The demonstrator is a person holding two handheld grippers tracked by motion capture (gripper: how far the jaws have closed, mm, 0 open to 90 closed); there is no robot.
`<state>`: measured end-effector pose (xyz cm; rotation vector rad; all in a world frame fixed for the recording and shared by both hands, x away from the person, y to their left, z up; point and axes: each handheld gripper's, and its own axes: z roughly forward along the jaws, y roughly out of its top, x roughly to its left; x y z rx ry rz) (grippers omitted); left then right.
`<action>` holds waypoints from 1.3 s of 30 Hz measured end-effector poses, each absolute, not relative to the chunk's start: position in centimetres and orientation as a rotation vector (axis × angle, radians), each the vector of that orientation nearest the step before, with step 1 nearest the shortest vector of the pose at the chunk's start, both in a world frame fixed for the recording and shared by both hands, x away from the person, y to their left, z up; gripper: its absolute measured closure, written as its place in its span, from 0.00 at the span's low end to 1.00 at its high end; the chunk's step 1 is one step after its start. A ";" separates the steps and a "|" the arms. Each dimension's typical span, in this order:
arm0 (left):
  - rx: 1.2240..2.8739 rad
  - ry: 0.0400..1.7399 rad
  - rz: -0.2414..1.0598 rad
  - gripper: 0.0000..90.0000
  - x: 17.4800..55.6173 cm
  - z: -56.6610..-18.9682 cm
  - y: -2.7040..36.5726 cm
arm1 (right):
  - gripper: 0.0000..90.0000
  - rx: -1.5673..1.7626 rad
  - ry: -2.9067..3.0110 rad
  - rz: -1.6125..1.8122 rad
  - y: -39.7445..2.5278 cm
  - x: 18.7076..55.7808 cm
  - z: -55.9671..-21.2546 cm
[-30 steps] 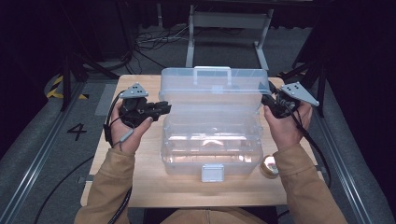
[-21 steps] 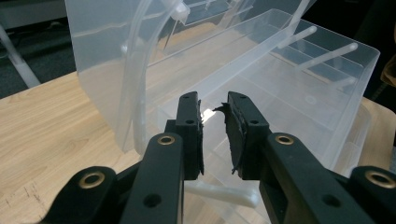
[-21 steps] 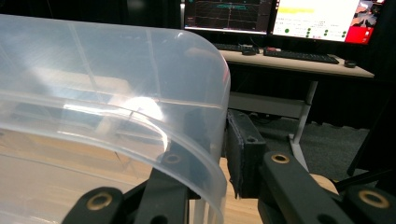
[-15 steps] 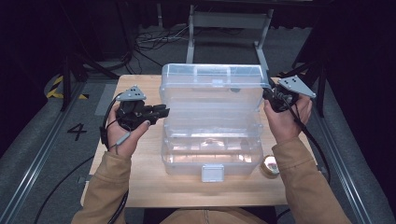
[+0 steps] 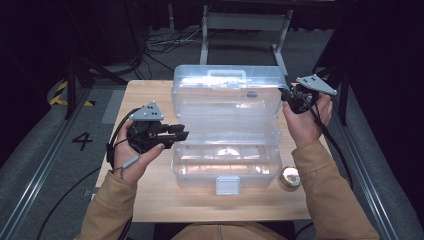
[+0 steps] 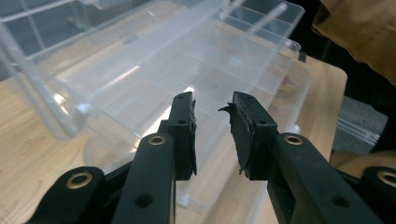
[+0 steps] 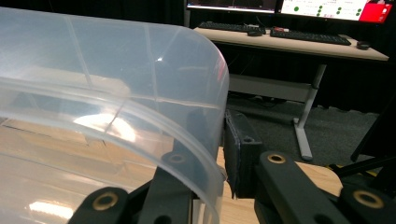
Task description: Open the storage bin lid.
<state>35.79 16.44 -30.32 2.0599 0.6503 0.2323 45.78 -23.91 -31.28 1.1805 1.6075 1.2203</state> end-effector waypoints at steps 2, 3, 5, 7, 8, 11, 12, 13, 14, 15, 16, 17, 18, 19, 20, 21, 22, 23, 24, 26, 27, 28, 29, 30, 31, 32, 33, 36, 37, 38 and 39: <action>2.074 0.640 0.228 0.78 35.5 -30.5 16.3 | 0.89 1.181 1.609 1.223 -23.9 45.9 -31.3; 2.085 0.634 0.215 0.78 35.4 -30.6 16.3 | 0.89 1.183 1.610 1.225 -23.9 45.9 -31.3; 2.114 0.622 0.200 0.77 35.1 -30.9 16.1 | 0.89 1.184 1.612 1.230 -24.0 46.1 -31.3; 2.133 0.612 0.184 0.77 34.9 -31.3 15.8 | 0.89 1.189 1.613 1.236 -24.0 46.2 -31.3; 2.151 0.601 0.167 0.77 34.8 -31.6 15.6 | 0.89 1.191 1.612 1.238 -24.0 46.2 -31.4; 2.189 0.581 0.138 0.76 34.6 -32.3 15.1 | 0.89 1.196 1.614 1.249 -24.1 46.4 -31.4; 2.200 0.576 0.124 0.76 34.5 -32.5 15.0 | 0.89 1.197 1.616 1.248 -24.1 46.4 -31.4; 2.211 0.567 0.110 0.76 34.4 -32.8 14.8 | 0.89 1.196 1.617 1.249 -24.1 46.4 -31.4; 2.226 0.552 0.099 0.76 34.4 -33.1 14.6 | 0.89 1.197 1.620 1.248 -24.1 46.5 -31.3; 2.240 0.547 0.088 0.76 34.3 -33.3 14.4 | 0.89 1.196 1.621 1.248 -24.1 46.5 -31.3; 2.252 0.539 0.070 0.76 34.4 -33.6 14.2 | 0.89 1.196 1.622 1.248 -24.1 46.5 -31.3; 2.265 0.528 0.053 0.76 34.5 -33.9 14.0 | 0.89 1.196 1.622 1.248 -24.1 46.5 -31.3; 2.276 0.523 0.033 0.76 34.7 -34.2 13.9 | 0.89 1.196 1.622 1.248 -24.1 46.5 -31.3; 2.284 0.524 0.016 0.76 34.8 -34.5 13.7 | 0.89 1.197 1.621 1.248 -24.1 46.5 -31.3; 2.302 0.520 0.000 0.76 34.9 -34.8 13.5 | 0.89 1.199 1.620 1.249 -24.1 46.5 -31.3; 2.320 0.510 -0.015 0.76 35.0 -35.1 13.4 | 0.89 1.199 1.620 1.250 -24.1 46.5 -31.3; 2.335 0.505 -0.025 0.75 35.1 -35.3 13.2 | 0.89 1.199 1.620 1.250 -24.1 46.5 -31.3; 2.348 0.501 -0.032 0.75 35.1 -35.6 13.0 | 0.88 1.199 1.620 1.250 -24.1 46.5 -31.3; 2.372 0.493 -0.044 0.75 35.3 -36.0 12.8 | 0.88 1.199 1.621 1.251 -24.1 46.5 -31.3; 2.395 0.484 -0.066 0.75 35.4 -36.6 12.5 | 0.88 1.198 1.623 1.252 -24.1 46.5 -31.3; 2.408 0.473 -0.079 0.75 35.5 -36.8 12.4 | 0.88 1.197 1.623 1.253 -24.1 46.5 -31.3; 2.422 0.463 -0.094 0.75 35.5 -37.1 12.2 | 0.88 1.196 1.623 1.256 -24.1 46.5 -31.4; 2.427 0.466 -0.104 0.75 35.5 -37.4 12.1 | 0.88 1.196 1.622 1.257 -24.2 46.5 -31.4; 2.427 0.466 -0.104 0.74 35.5 -37.4 12.1 | 0.88 1.196 1.623 1.258 -24.2 46.5 -31.4; 2.432 0.467 -0.116 0.74 35.5 -37.8 11.9 | 0.88 1.196 1.623 1.258 -24.2 46.5 -31.4; 2.440 0.470 -0.127 0.75 35.5 -38.2 11.7 | 0.88 1.196 1.624 1.258 -24.2 46.5 -31.4; 2.451 0.471 -0.126 0.75 35.5 -38.4 11.6 | 0.88 1.195 1.625 1.259 -24.2 46.5 -31.3; 2.467 0.480 -0.124 0.77 35.6 -39.1 11.3 | 0.88 1.196 1.624 1.259 -24.2 46.6 -31.4; 2.465 0.478 -0.127 0.77 35.7 -39.3 11.3 | 0.88 1.197 1.623 1.260 -24.2 46.6 -31.4; 2.475 0.481 -0.121 0.78 35.7 -39.5 11.2 | 0.88 1.197 1.623 1.262 -24.2 46.6 -31.4; 2.483 0.481 -0.114 0.79 35.7 -39.7 11.1 | 0.87 1.196 1.625 1.266 -24.2 46.6 -31.4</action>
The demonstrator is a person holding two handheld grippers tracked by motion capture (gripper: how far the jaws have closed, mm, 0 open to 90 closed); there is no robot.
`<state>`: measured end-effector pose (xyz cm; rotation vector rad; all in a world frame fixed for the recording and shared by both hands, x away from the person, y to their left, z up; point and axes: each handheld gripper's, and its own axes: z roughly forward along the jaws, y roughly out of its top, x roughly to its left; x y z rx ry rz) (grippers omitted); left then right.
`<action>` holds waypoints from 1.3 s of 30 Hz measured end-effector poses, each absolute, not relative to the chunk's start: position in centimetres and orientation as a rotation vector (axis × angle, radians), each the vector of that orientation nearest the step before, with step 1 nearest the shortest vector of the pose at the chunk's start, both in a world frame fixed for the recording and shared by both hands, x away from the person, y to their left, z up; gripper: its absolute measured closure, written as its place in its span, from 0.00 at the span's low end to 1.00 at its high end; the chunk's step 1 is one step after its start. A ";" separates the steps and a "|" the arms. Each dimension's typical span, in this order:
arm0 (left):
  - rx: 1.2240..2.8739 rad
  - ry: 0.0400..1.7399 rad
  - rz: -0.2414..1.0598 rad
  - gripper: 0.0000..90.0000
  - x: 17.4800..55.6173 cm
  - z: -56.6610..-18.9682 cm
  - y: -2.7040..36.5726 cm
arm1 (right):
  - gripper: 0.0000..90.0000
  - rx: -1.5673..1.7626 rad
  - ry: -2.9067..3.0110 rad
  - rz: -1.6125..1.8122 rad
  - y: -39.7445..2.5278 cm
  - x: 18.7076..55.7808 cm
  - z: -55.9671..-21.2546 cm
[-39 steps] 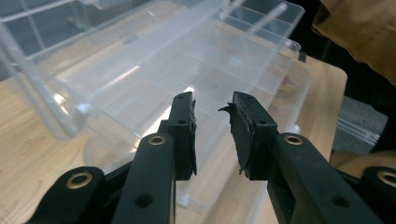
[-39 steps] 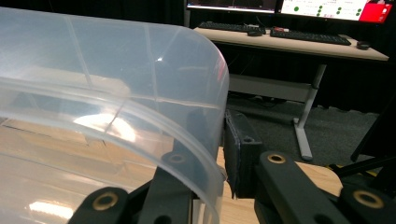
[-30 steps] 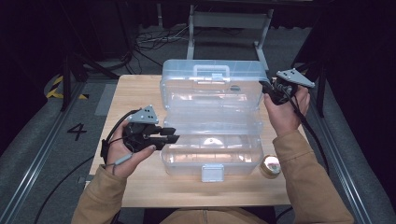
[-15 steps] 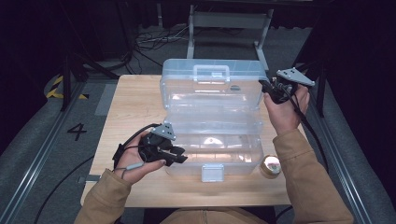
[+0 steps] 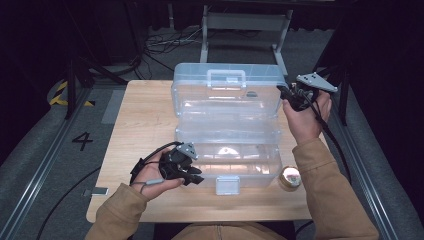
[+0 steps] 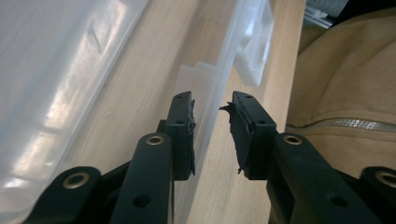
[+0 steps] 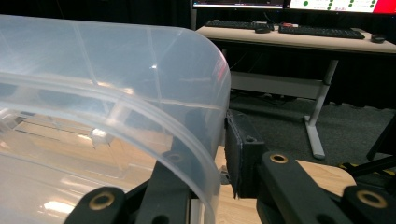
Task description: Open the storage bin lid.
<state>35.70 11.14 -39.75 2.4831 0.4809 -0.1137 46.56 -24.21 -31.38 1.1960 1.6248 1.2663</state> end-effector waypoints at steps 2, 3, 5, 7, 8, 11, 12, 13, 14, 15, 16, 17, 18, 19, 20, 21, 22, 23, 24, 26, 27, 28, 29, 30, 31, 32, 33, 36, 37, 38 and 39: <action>2.498 0.479 -0.109 0.81 35.8 -40.2 11.1 | 0.87 1.192 1.638 1.276 -24.4 46.6 -31.3; 2.511 0.477 -0.098 0.82 35.8 -40.4 11.1 | 0.87 1.190 1.642 1.275 -24.4 46.6 -31.3; 2.525 0.477 -0.091 0.85 35.9 -40.7 11.0 | 0.87 1.188 1.649 1.269 -24.4 46.7 -31.3; 2.525 0.474 -0.089 0.86 35.9 -40.8 11.1 | 0.87 1.189 1.647 1.265 -24.4 46.7 -31.3; 2.522 0.479 -0.085 0.86 35.8 -40.8 11.1 | 0.87 1.189 1.645 1.265 -24.4 46.7 -31.3; 2.521 0.484 -0.089 0.86 35.8 -40.8 11.1 | 0.87 1.191 1.639 1.267 -24.3 46.8 -31.4; 2.521 0.485 -0.088 0.86 35.8 -40.8 11.1 | 0.88 1.192 1.637 1.268 -24.3 46.9 -31.4; 2.521 0.491 -0.088 0.85 35.8 -40.8 11.1 | 0.88 1.193 1.635 1.267 -24.3 46.9 -31.4; 2.523 0.499 -0.089 0.85 35.8 -40.8 11.1 | 0.88 1.194 1.632 1.267 -24.3 46.9 -31.4; 2.522 0.505 -0.089 0.85 35.8 -40.8 11.1 | 0.88 1.194 1.629 1.265 -24.2 47.0 -31.4; 2.521 0.516 -0.090 0.85 35.8 -40.8 11.0 | 0.88 1.193 1.626 1.258 -24.2 47.1 -31.4; 2.521 0.528 -0.095 0.85 35.8 -40.8 11.0 | 0.88 1.187 1.622 1.255 -24.2 47.1 -31.5; 2.521 0.532 -0.099 0.85 35.8 -40.8 11.0 | 0.88 1.180 1.620 1.254 -24.2 47.2 -31.5; 2.520 0.539 -0.103 0.85 35.8 -40.9 11.0 | 0.88 1.177 1.621 1.256 -24.2 47.3 -31.5; 2.519 0.547 -0.105 0.84 35.8 -40.9 11.0 | 0.88 1.180 1.622 1.257 -24.2 47.4 -31.5; 2.517 0.551 -0.110 0.84 35.9 -40.9 10.9 | 0.88 1.184 1.623 1.257 -24.2 47.4 -31.5; 2.517 0.551 -0.111 0.84 35.9 -40.9 10.9 | 0.88 1.187 1.625 1.258 -24.2 47.5 -31.5; 2.517 0.551 -0.111 0.84 35.9 -40.9 10.9 | 0.88 1.187 1.625 1.258 -24.2 47.5 -31.5; 2.517 0.550 -0.109 0.84 35.9 -40.9 10.9 | 0.88 1.189 1.626 1.258 -24.2 47.6 -31.5; 2.515 0.553 -0.110 0.84 35.8 -40.9 10.9 | 0.88 1.201 1.624 1.265 -24.2 47.8 -31.5; 2.515 0.554 -0.110 0.84 35.8 -40.9 10.9 | 0.88 1.202 1.623 1.263 -24.2 47.9 -31.5; 2.516 0.554 -0.110 0.84 35.8 -40.9 10.9 | 0.88 1.203 1.623 1.264 -24.2 48.0 -31.5; 2.515 0.554 -0.110 0.84 35.8 -40.9 10.9 | 0.88 1.207 1.623 1.265 -24.2 48.2 -31.5; 2.515 0.554 -0.111 0.84 35.8 -40.9 10.9 | 0.88 1.211 1.625 1.262 -24.2 48.4 -31.5; 2.514 0.555 -0.110 0.84 35.8 -40.9 10.9 | 0.88 1.211 1.626 1.264 -24.2 48.5 -31.5; 2.513 0.555 -0.109 0.84 35.8 -40.9 10.9 | 0.88 1.214 1.625 1.259 -24.2 48.7 -31.5; 2.513 0.555 -0.108 0.84 35.8 -40.9 10.9 | 0.88 1.215 1.625 1.256 -24.2 48.9 -31.5; 2.513 0.555 -0.106 0.84 35.8 -40.9 10.9 | 0.89 1.222 1.627 1.246 -24.1 49.3 -31.5; 2.513 0.556 -0.106 0.84 35.8 -40.9 10.9 | 0.89 1.221 1.631 1.240 -24.1 49.5 -31.5; 2.508 0.562 -0.106 0.84 35.8 -40.9 10.9 | 0.89 1.226 1.631 1.240 -24.1 49.6 -31.5; 2.513 0.556 -0.105 0.84 35.8 -40.9 10.9 | 0.89 1.225 1.633 1.236 -24.1 49.8 -31.5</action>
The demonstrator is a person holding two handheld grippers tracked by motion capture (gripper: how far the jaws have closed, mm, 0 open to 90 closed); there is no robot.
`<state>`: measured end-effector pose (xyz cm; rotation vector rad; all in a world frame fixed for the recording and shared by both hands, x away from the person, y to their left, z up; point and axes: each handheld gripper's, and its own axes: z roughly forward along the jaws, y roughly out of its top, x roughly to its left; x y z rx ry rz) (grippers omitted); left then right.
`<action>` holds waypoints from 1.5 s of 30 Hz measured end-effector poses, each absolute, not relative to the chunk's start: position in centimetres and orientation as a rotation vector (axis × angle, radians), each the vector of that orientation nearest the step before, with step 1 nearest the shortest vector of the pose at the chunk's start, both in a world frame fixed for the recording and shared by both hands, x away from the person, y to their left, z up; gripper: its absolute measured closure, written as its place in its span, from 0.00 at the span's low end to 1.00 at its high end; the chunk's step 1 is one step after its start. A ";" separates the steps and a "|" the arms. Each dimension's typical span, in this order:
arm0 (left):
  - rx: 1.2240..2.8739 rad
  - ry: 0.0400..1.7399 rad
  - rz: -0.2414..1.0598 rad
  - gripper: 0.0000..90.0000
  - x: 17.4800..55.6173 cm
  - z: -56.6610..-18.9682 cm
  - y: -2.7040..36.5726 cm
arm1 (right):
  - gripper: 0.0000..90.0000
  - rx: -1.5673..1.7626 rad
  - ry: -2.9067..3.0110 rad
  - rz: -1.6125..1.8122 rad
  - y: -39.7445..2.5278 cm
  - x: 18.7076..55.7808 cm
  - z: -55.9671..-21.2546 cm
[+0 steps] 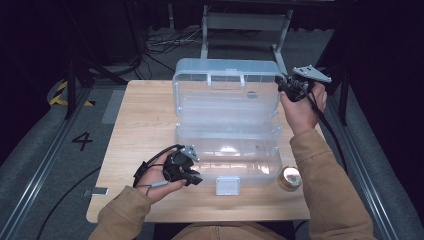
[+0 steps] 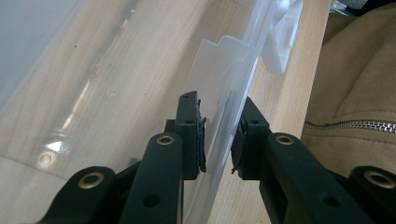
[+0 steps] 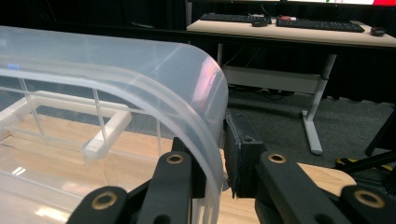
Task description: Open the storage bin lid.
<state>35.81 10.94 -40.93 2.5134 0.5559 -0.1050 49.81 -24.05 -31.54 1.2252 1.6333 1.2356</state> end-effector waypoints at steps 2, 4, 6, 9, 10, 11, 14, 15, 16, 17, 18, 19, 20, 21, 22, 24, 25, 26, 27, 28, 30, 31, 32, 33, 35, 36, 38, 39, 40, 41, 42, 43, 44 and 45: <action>2.509 0.560 -0.106 0.84 35.8 -40.9 10.9 | 0.89 1.229 1.630 1.235 -24.0 50.1 -31.6; 2.512 0.558 -0.104 0.84 35.8 -40.9 10.9 | 0.89 1.231 1.627 1.236 -24.0 50.3 -31.7; 2.522 0.562 -0.101 0.84 35.8 -40.9 10.9 | 0.90 1.235 1.620 1.240 -23.9 50.6 -31.8; 2.529 0.568 -0.102 0.84 35.8 -40.9 10.8 | 0.90 1.239 1.616 1.241 -23.9 50.9 -31.9; 2.529 0.578 -0.107 0.83 35.8 -40.9 10.8 | 0.90 1.242 1.618 1.241 -23.9 51.2 -32.0; 2.528 0.582 -0.108 0.83 35.8 -40.9 10.8 | 0.90 1.242 1.618 1.241 -23.9 51.2 -32.0; 2.528 0.587 -0.111 0.83 35.8 -40.9 10.8 | 0.90 1.252 1.624 1.235 -23.9 51.6 -32.0; 2.529 0.586 -0.111 0.83 35.8 -40.9 10.8 | 0.90 1.255 1.627 1.232 -23.9 51.7 -32.0; 2.528 0.588 -0.112 0.83 35.8 -40.9 10.8 | 0.90 1.256 1.629 1.230 -23.9 51.9 -32.0; 2.528 0.587 -0.111 0.83 35.8 -40.9 10.7 | 0.90 1.261 1.633 1.230 -23.9 52.1 -32.0; 2.529 0.590 -0.113 0.83 35.8 -40.9 10.7 | 0.90 1.267 1.639 1.230 -23.9 52.2 -32.0; 2.529 0.590 -0.113 0.83 35.8 -40.9 10.7 | 0.90 1.267 1.639 1.230 -23.9 52.2 -32.0; 2.529 0.593 -0.111 0.83 35.8 -40.9 10.7 | 0.90 1.271 1.646 1.226 -24.0 52.5 -32.0; 2.528 0.593 -0.112 0.83 35.8 -40.9 10.7 | 0.90 1.274 1.649 1.225 -23.9 52.7 -32.0; 2.526 0.594 -0.111 0.83 35.8 -40.9 10.7 | 0.90 1.276 1.652 1.225 -23.9 52.8 -32.0; 2.524 0.596 -0.109 0.83 35.8 -40.9 10.7 | 0.90 1.277 1.656 1.224 -24.0 52.9 -32.1; 2.520 0.600 -0.106 0.83 35.7 -40.9 10.7 | 0.90 1.280 1.657 1.228 -24.0 53.1 -32.1; 2.519 0.602 -0.104 0.83 35.7 -40.9 10.8 | 0.90 1.286 1.662 1.229 -24.1 53.2 -32.1; 2.517 0.604 -0.102 0.83 35.7 -41.0 10.8 | 0.90 1.289 1.664 1.231 -24.1 53.4 -32.2; 2.516 0.606 -0.100 0.83 35.7 -41.0 10.8 | 0.90 1.289 1.667 1.232 -24.1 53.5 -32.2; 2.512 0.610 -0.099 0.83 35.6 -41.0 10.8 | 0.90 1.299 1.676 1.232 -24.2 54.0 -32.3; 2.511 0.612 -0.098 0.83 35.6 -41.0 10.8 | 0.90 1.300 1.678 1.233 -24.2 54.1 -32.4; 2.509 0.611 -0.099 0.82 35.6 -41.0 10.8 | 0.90 1.300 1.680 1.230 -24.1 54.3 -32.4; 2.509 0.611 -0.099 0.82 35.6 -41.0 10.8 | 0.90 1.300 1.682 1.228 -24.1 54.4 -32.5; 2.510 0.611 -0.099 0.82 35.6 -41.0 10.8 | 0.90 1.301 1.683 1.229 -24.1 54.5 -32.5; 2.510 0.613 -0.096 0.82 35.6 -41.0 10.8 | 0.90 1.304 1.685 1.230 -24.2 54.6 -32.6; 2.507 0.614 -0.081 0.82 35.5 -41.0 10.8 | 0.90 1.307 1.691 1.235 -24.2 54.8 -32.7; 2.510 0.611 -0.077 0.82 35.5 -41.0 10.7 | 0.90 1.314 1.694 1.235 -24.3 54.9 -32.7; 2.513 0.608 -0.078 0.82 35.5 -41.0 10.7 | 0.90 1.316 1.697 1.240 -24.3 55.0 -32.7; 2.514 0.605 -0.078 0.82 35.5 -41.0 10.7 | 0.90 1.311 1.700 1.241 -24.4 55.1 -32.8; 2.515 0.603 -0.078 0.82 35.5 -41.0 10.7 | 0.90 1.308 1.703 1.237 -24.4 55.2 -32.8; 2.515 0.603 -0.077 0.82 35.5 -41.0 10.7 | 0.89 1.302 1.707 1.236 -24.4 55.3 -32.8; 2.516 0.602 -0.077 0.83 35.5 -41.0 10.7 | 0.89 1.302 1.708 1.239 -24.4 55.4 -32.9; 2.516 0.601 -0.078 0.83 35.5 -41.0 10.7 | 0.89 1.303 1.709 1.243 -24.4 55.4 -32.9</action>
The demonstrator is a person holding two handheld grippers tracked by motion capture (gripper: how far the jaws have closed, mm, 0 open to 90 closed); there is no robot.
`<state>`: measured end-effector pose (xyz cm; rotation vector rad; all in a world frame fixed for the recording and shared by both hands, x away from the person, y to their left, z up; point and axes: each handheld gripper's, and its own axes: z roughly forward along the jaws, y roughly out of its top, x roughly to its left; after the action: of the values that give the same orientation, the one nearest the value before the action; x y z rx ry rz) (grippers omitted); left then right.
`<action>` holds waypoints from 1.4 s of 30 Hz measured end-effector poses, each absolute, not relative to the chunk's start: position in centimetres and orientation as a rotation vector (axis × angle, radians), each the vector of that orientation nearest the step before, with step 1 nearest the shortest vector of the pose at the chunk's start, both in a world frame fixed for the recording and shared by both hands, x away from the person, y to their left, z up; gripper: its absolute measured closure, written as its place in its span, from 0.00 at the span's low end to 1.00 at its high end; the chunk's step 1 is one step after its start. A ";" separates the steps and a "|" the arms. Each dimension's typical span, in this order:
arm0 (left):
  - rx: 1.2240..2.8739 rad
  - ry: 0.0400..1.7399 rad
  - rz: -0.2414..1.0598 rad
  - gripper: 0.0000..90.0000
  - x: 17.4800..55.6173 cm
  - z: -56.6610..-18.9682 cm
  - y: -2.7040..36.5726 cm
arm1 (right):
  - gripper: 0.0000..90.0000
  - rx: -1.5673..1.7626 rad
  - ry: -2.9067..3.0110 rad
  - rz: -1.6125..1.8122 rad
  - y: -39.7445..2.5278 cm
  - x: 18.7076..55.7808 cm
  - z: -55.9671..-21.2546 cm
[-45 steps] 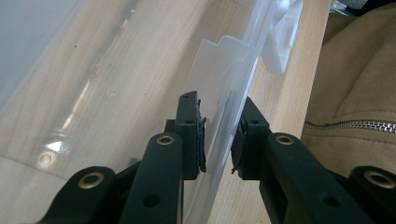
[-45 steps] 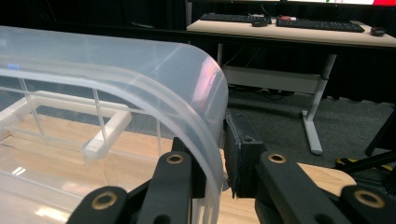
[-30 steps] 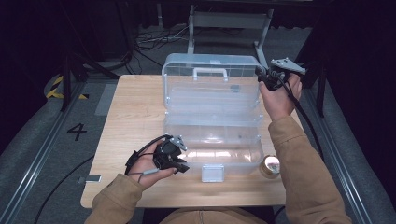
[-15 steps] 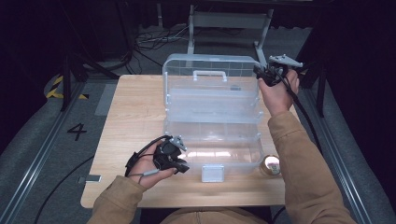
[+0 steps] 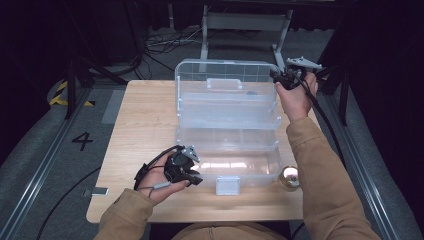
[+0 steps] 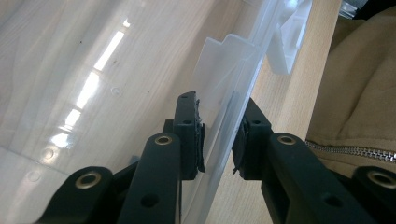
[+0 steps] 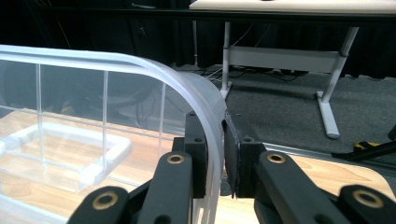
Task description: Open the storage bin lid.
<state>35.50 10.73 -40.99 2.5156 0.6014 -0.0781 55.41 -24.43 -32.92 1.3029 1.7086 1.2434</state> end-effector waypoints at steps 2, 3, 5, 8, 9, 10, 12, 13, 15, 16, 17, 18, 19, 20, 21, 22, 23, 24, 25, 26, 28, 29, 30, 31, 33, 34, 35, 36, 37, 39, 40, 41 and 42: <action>2.518 0.600 -0.079 0.83 35.5 -41.0 10.7 | 0.89 1.308 1.710 1.255 -24.6 55.6 -33.1; 2.518 0.599 -0.079 0.83 35.5 -41.0 10.7 | 0.89 1.309 1.710 1.260 -24.6 55.7 -33.1; 2.519 0.598 -0.079 0.83 35.5 -41.0 10.7 | 0.89 1.308 1.708 1.261 -24.7 55.8 -33.3; 2.519 0.597 -0.077 0.83 35.5 -41.0 10.7 | 0.89 1.304 1.711 1.260 -24.6 56.0 -33.4; 2.518 0.598 -0.076 0.83 35.5 -41.0 10.7 | 0.89 1.301 1.714 1.261 -24.7 56.1 -33.5; 2.518 0.597 -0.075 0.83 35.5 -41.0 10.7 | 0.89 1.302 1.715 1.261 -24.7 56.2 -33.5; 2.517 0.598 -0.075 0.83 35.5 -41.0 10.7 | 0.89 1.300 1.718 1.270 -24.8 56.3 -33.7; 2.517 0.598 -0.075 0.83 35.5 -41.0 10.7 | 0.89 1.297 1.721 1.275 -24.9 56.4 -33.8; 2.518 0.596 -0.074 0.83 35.5 -41.0 10.7 | 0.89 1.287 1.731 1.274 -24.9 56.6 -33.8; 2.518 0.595 -0.074 0.83 35.5 -41.0 10.7 | 0.88 1.284 1.734 1.272 -24.9 56.6 -33.8; 2.518 0.594 -0.074 0.83 35.5 -41.0 10.7 | 0.88 1.281 1.739 1.272 -24.9 56.7 -33.9; 2.519 0.592 -0.073 0.83 35.5 -41.0 10.7 | 0.88 1.281 1.741 1.272 -24.9 56.8 -33.9; 2.519 0.591 -0.075 0.83 35.6 -41.0 10.7 | 0.88 1.281 1.742 1.270 -25.0 56.8 -34.0; 2.518 0.594 -0.077 0.83 35.5 -41.0 10.7 | 0.88 1.278 1.742 1.271 -25.0 56.9 -34.0; 2.517 0.594 -0.077 0.83 35.5 -41.0 10.7 | 0.88 1.276 1.743 1.276 -25.0 56.9 -34.1; 2.517 0.594 -0.076 0.83 35.5 -41.0 10.7 | 0.88 1.277 1.742 1.282 -25.1 57.0 -34.2; 2.517 0.595 -0.075 0.83 35.5 -41.0 10.7 | 0.88 1.279 1.742 1.287 -25.1 57.1 -34.3; 2.517 0.595 -0.076 0.83 35.5 -41.0 10.7 | 0.88 1.282 1.741 1.297 -25.2 57.1 -34.4; 2.516 0.596 -0.075 0.83 35.5 -41.0 10.7 | 0.88 1.283 1.741 1.300 -25.2 57.2 -34.4; 2.516 0.597 -0.075 0.83 35.5 -41.0 10.7 | 0.88 1.285 1.742 1.301 -25.2 57.3 -34.5; 2.515 0.600 -0.074 0.83 35.5 -41.0 10.7 | 0.88 1.283 1.746 1.300 -25.2 57.4 -34.5; 2.514 0.601 -0.075 0.83 35.5 -41.0 10.7 | 0.88 1.280 1.748 1.298 -25.2 57.4 -34.6; 2.514 0.602 -0.074 0.82 35.5 -41.0 10.7 | 0.88 1.281 1.751 1.297 -25.2 57.5 -34.6; 2.514 0.601 -0.074 0.82 35.5 -41.0 10.7 | 0.88 1.279 1.754 1.300 -25.3 57.6 -34.7; 2.514 0.603 -0.076 0.82 35.5 -41.0 10.7 | 0.88 1.277 1.762 1.301 -25.3 57.8 -34.8; 2.513 0.604 -0.076 0.82 35.5 -41.0 10.7 | 0.88 1.279 1.767 1.301 -25.4 57.9 -34.9; 2.513 0.606 -0.076 0.82 35.5 -41.0 10.7 | 0.88 1.279 1.769 1.302 -25.4 58.0 -35.0; 2.512 0.607 -0.075 0.82 35.5 -41.0 10.7 | 0.88 1.279 1.772 1.301 -25.4 58.1 -35.1; 2.511 0.608 -0.074 0.82 35.5 -41.0 10.7 | 0.88 1.282 1.774 1.302 -25.4 58.2 -35.2; 2.507 0.610 -0.073 0.82 35.4 -41.0 10.8 | 0.88 1.284 1.780 1.303 -25.4 58.4 -35.3; 2.505 0.610 -0.072 0.82 35.4 -41.1 10.8 | 0.88 1.285 1.783 1.304 -25.5 58.5 -35.4; 2.505 0.610 -0.072 0.82 35.4 -41.1 10.8 | 0.88 1.282 1.788 1.304 -25.5 58.7 -35.5; 2.500 0.613 -0.072 0.82 35.4 -41.1 10.8 | 0.88 1.282 1.793 1.303 -25.5 58.8 -35.6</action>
<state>35.41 10.82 -41.07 2.5004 0.6132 -0.0719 58.77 -25.49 -35.61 1.2819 1.7929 1.3027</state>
